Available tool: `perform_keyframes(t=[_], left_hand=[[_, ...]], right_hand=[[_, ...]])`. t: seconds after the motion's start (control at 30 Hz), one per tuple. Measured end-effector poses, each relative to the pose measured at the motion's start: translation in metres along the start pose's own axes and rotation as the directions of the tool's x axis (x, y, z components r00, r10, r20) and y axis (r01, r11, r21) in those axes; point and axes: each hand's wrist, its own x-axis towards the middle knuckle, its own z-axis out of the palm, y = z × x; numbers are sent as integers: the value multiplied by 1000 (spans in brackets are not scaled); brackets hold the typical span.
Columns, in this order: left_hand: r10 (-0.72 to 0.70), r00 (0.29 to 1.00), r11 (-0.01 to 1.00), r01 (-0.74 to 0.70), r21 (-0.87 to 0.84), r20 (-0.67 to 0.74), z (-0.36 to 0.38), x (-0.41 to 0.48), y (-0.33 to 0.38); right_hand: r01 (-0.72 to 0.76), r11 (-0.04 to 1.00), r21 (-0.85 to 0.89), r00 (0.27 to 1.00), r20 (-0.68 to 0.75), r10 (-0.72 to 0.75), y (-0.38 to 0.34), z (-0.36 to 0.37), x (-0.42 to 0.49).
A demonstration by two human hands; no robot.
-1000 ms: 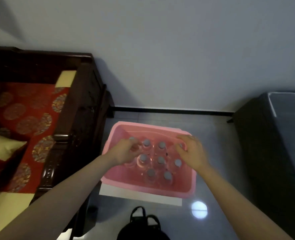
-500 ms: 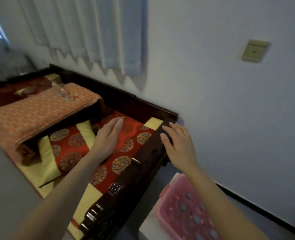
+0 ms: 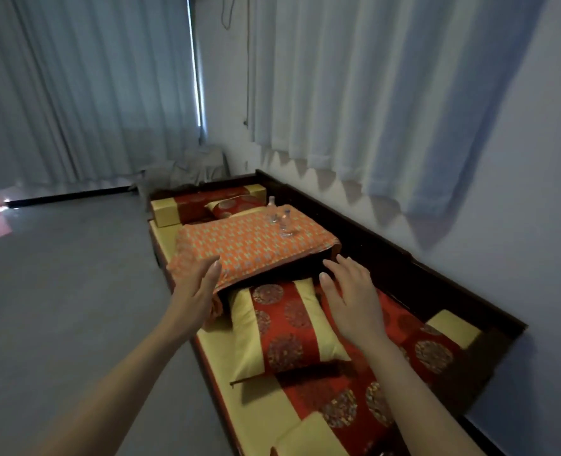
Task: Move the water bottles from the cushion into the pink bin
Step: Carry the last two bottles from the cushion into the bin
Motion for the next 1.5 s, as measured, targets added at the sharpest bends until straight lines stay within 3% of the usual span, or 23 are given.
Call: perform_keyframes(t=[0.3,0.57,0.8,0.97,1.1,1.23,1.5], left_hand=[[-99,988,995,97,-22,-122,-106,64,-82],[-202,951,978,207,-6,-232,-164,155,-164],[-247,943,964,263,42,-224,-210,247,-246],[-295,942,950,307,57,-160,-253,318,-313],[-329,941,942,333,41,-78,-282,389,-369],[-324,941,946,324,11,98,-295,467,-407],[-210,884,977,210,48,418,-232,605,-453]], right_hand=[[99,995,-14,991,94,-97,-70,112,77],[72,993,92,982,170,-86,-107,227,166],[-16,989,149,966,258,-23,-143,328,259],[-217,943,253,931,344,122,-166,402,320],[-342,891,300,922,291,256,-178,451,369],[-450,834,318,891,221,397,-184,480,410],[-599,747,287,790,58,611,-157,489,452]])
